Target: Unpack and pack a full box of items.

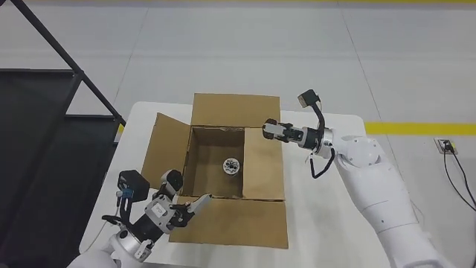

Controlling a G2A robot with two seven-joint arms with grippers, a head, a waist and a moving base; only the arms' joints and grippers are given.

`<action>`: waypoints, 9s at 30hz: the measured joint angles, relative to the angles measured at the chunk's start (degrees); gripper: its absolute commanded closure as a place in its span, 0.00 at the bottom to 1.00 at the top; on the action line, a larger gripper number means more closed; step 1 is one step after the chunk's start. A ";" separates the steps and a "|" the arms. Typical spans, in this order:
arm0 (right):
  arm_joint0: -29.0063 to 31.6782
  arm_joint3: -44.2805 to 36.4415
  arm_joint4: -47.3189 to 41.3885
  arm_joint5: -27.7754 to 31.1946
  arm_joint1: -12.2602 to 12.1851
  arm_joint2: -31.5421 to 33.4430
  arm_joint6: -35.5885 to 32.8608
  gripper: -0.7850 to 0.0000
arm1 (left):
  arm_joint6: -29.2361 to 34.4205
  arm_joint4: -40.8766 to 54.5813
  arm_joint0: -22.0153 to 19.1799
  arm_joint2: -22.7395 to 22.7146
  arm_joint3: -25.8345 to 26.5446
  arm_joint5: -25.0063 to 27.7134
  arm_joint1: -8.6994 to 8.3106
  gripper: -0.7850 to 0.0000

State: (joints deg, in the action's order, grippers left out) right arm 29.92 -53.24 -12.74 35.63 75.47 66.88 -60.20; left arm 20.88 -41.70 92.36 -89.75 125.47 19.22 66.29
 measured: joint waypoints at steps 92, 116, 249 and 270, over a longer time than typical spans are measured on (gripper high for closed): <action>29.24 -20.50 -12.16 17.56 -19.30 32.41 9.96 0.00 | 13.46 39.10 -67.02 55.92 -64.31 -16.44 19.16 0.00; 23.69 -19.12 -10.67 14.45 -20.55 26.78 6.01 0.00 | 9.73 36.16 -61.42 42.83 -58.74 -4.88 17.46 0.00; -25.37 40.20 55.37 -2.20 30.04 -52.17 19.20 1.00 | -1.29 53.94 0.79 -22.52 -9.62 -7.67 6.81 0.00; -22.33 23.21 62.14 -9.85 23.63 -48.38 26.20 1.00 | -1.29 53.94 0.79 -22.52 -9.62 -7.67 6.81 0.00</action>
State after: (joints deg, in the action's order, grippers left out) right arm 7.59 -30.03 49.40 25.78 99.10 18.51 -34.00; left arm 19.59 12.24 93.15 -112.28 115.84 11.55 73.11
